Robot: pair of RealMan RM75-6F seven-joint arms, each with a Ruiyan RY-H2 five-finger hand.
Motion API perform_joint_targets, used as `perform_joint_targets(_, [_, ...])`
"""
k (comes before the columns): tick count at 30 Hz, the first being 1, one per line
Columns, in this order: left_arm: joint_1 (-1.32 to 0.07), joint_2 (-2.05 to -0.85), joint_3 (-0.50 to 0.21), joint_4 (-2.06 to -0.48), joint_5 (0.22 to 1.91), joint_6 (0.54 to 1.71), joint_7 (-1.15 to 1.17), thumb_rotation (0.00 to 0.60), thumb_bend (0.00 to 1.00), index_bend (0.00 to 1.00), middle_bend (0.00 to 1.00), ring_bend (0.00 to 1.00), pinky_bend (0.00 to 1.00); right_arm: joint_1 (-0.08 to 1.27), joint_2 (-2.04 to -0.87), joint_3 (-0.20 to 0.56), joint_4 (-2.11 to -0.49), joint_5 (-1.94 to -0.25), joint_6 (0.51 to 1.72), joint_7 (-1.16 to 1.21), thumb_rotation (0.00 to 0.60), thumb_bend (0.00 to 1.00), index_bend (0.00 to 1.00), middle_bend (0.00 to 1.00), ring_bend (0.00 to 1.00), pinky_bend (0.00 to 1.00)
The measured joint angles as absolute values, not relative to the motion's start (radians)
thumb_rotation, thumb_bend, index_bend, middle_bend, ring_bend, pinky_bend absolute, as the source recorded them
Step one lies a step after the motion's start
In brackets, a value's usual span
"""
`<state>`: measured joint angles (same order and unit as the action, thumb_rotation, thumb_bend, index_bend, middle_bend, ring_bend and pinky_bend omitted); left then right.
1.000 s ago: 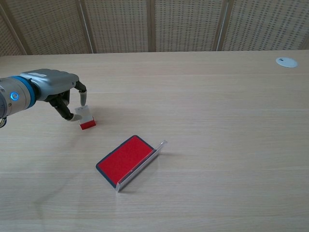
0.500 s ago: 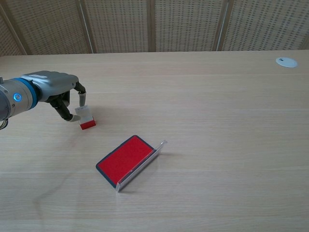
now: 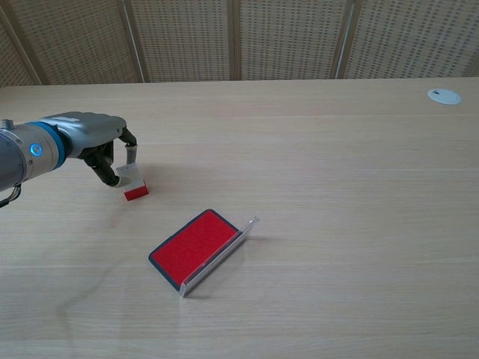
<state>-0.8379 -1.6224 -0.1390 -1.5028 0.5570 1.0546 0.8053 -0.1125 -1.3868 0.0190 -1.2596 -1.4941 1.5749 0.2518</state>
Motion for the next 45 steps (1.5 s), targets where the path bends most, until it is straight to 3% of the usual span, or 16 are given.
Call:
perform_joint_targets(23, [-0.849,-1.638,-0.131,-1.446,0.566,1.041,0.79,0.568,0.45,0.6,1.0,1.0,1.0,-0.114,-1.386,0.021,-1.27,-1.493,1.567,0.238,0.425,0.22,0.43,0.42,0.44,0.31])
perform_joint_targets(45, [-0.793,-1.439,-0.059,-1.7,1.085,0.983,0.505,0.597,0.45,0.65,1.0,1.0,1.0,-0.114,-1.4,0.023,-1.277,-1.5,1.573,0.23,0.424,0.22,0.43,0.42,0.45,0.31])
